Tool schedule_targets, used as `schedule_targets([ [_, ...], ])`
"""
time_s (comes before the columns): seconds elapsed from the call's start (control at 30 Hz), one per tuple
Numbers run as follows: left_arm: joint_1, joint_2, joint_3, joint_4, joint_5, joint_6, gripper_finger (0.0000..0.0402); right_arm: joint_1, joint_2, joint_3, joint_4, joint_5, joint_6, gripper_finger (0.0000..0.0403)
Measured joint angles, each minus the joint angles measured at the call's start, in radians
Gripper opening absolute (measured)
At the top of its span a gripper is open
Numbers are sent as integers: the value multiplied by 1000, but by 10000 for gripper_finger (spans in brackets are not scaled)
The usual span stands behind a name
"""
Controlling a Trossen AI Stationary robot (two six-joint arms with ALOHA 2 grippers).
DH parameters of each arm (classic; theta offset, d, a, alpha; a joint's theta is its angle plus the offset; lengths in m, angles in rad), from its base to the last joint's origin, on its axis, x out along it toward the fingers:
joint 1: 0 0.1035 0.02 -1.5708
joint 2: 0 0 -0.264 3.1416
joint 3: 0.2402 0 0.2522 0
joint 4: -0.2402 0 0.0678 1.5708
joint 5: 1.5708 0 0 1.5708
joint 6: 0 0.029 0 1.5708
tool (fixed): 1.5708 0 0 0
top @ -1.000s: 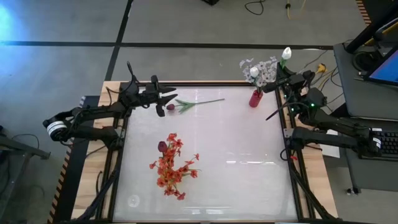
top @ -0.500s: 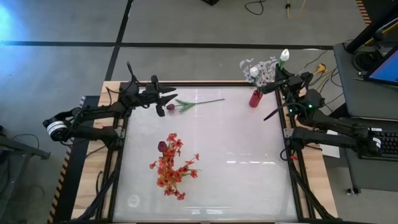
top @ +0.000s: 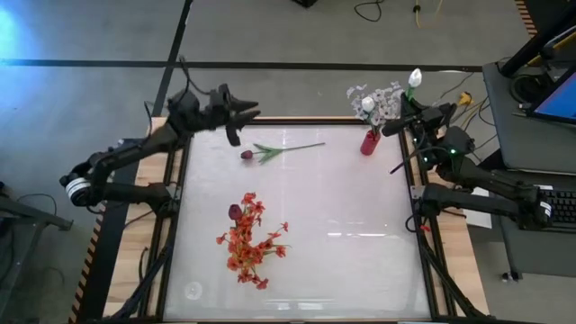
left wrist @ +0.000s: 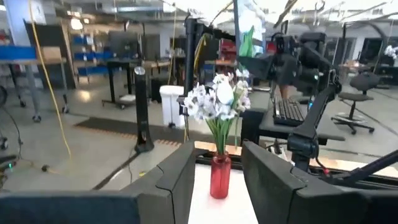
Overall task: Sort flowers into vase by color
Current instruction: Put the white tulip into the red vase
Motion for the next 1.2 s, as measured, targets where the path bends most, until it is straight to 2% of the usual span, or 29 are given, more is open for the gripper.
schedule_targets([
  [0.1,-17,10,157,-157,1,1,118,0,-8,0,-39,0,5,18],
  [0.2,-61,16,292,-219,-32,-9,116,0,-21,0,-52,-3,6,18],
  [0.47,-302,136,530,-285,-346,-19,115,0,-42,0,-94,-8,6,18],
  [0.6,-397,224,625,-356,-492,54,115,0,-43,0,-120,-8,9,18],
  [0.73,-442,288,714,-477,-500,118,115,0,-43,0,-180,-35,54,18],
  [0.83,-456,315,731,-533,-500,151,115,0,-57,-9,-194,-76,100,18],
  [0.97,-473,320,722,-494,-497,162,115,0,-108,-32,-172,-80,95,18],
  [1.2,-522,373,719,-431,-496,185,115,-2,-201,-123,108,-42,-17,18],
])
